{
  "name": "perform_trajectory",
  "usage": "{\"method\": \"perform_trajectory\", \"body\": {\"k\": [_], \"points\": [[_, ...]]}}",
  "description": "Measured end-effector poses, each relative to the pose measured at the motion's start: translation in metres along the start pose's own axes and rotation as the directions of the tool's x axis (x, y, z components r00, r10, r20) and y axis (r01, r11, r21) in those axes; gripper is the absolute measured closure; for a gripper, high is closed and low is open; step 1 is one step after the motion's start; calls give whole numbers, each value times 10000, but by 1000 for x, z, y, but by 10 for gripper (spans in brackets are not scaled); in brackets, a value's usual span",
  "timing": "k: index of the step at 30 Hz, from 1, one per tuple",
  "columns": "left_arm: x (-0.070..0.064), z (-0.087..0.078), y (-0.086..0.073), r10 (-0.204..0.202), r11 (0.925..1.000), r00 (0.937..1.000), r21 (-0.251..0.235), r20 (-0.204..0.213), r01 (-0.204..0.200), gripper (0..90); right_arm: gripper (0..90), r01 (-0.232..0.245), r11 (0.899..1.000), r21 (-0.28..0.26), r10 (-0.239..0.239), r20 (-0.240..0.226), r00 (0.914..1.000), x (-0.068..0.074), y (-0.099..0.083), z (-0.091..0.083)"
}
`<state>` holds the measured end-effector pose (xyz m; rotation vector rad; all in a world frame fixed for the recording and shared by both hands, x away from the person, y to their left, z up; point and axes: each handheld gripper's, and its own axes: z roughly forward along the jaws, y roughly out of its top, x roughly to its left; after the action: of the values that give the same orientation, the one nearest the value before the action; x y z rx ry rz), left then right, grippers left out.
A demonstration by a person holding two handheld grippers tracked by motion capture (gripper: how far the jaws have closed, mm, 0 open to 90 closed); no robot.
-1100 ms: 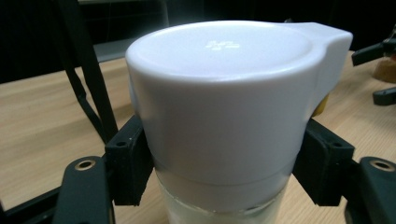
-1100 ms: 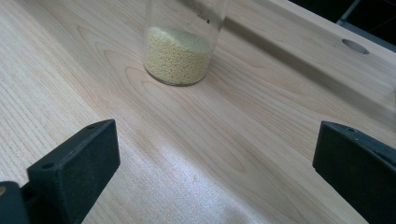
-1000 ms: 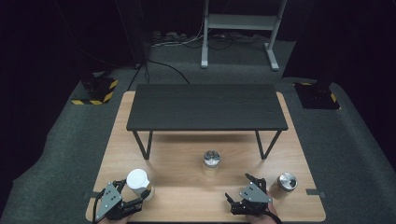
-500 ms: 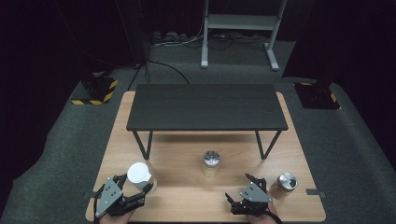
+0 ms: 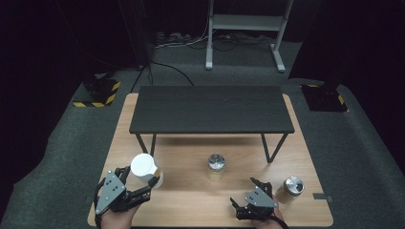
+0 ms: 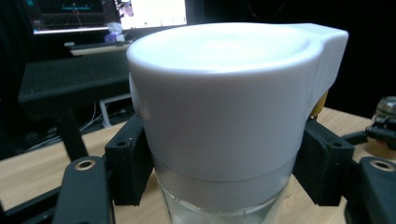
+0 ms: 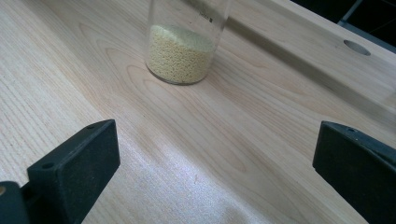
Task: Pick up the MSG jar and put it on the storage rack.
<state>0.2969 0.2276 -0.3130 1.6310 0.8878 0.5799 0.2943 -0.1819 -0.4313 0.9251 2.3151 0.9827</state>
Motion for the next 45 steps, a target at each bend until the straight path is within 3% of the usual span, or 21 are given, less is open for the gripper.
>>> {"method": "perform_trajectory", "body": {"k": [16, 45], "points": [[2, 18, 42, 517, 9984, 9987, -215, -2, -517, 301, 1, -67, 10000, -59, 67, -14, 10000, -1, 0, 0], [7, 66, 86, 456, 9967, 9989, -669, 56, -452, 301, 1, -130, 9999, -92, 129, -24, 9999, -1, 0, -1]]}}
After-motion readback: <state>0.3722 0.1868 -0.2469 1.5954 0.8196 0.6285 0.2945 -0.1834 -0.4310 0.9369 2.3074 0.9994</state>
